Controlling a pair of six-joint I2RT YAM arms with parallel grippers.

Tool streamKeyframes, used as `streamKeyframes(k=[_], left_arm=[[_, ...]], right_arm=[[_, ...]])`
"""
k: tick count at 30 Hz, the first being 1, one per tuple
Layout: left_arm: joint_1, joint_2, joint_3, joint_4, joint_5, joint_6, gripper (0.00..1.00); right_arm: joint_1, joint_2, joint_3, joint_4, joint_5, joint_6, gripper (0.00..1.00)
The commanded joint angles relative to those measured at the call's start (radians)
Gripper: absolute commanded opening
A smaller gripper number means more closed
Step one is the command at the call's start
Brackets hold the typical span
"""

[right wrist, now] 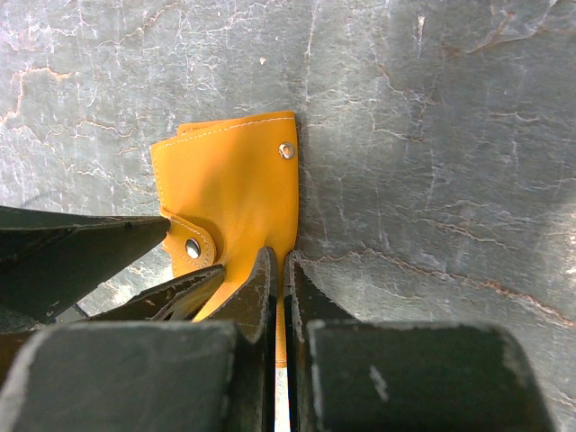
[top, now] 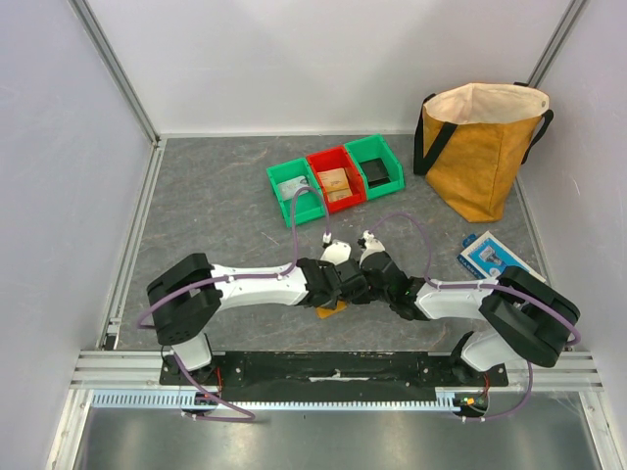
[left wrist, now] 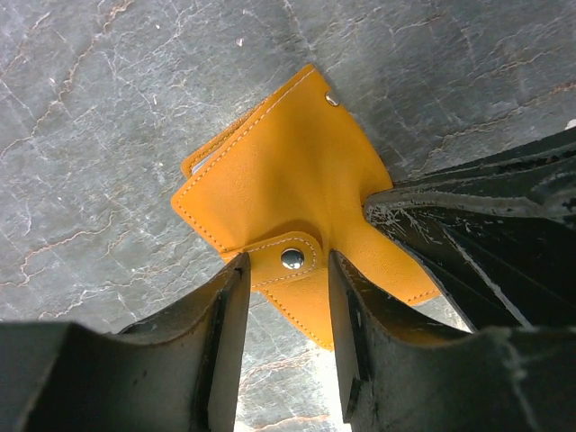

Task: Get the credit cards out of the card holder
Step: Open the card holder at the center of the board.

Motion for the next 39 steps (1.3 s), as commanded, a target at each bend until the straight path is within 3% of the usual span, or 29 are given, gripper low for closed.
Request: streamKeyframes(k=[1,6,12,19,27,35,39], left_arm=[[-0.001,0.031,0.018,0.029,-0.017,0.038,0.46],[0.012,0.062,0.014,0.03,-0.011,0.043,0.45],[0.027,0.053,-0.016,0.038,-0.005,0.044,0.33],[0.053,0.007,-0.055,0.065,-0.002,0.044,0.03],[0.119,-0.135,-0.172,0.167,0.042,0.012,0.02],[0.242,-0.405,-0.46,0.392,0.154,-0.112,0.02],[0.268,-0.467,-0.581,0.48,0.193,-0.161,0.02]], right_arm=[[0.006,0.024,-0.03,-0.091,0.049,-0.025,0.0],[0.006,0.021,-0.033,-0.091,0.046,-0.025,0.0],[0.006,0.01,-0.043,-0.085,0.048,-0.019,0.0],[0.007,0.006,-0.048,-0.08,0.046,-0.016,0.0],[0.006,-0.002,-0.054,-0.083,0.06,-0.007,0.0],[0.004,-0.045,-0.059,-0.115,0.112,0.015,0.01],[0.004,-0.071,-0.036,-0.149,0.114,-0.011,0.18]])
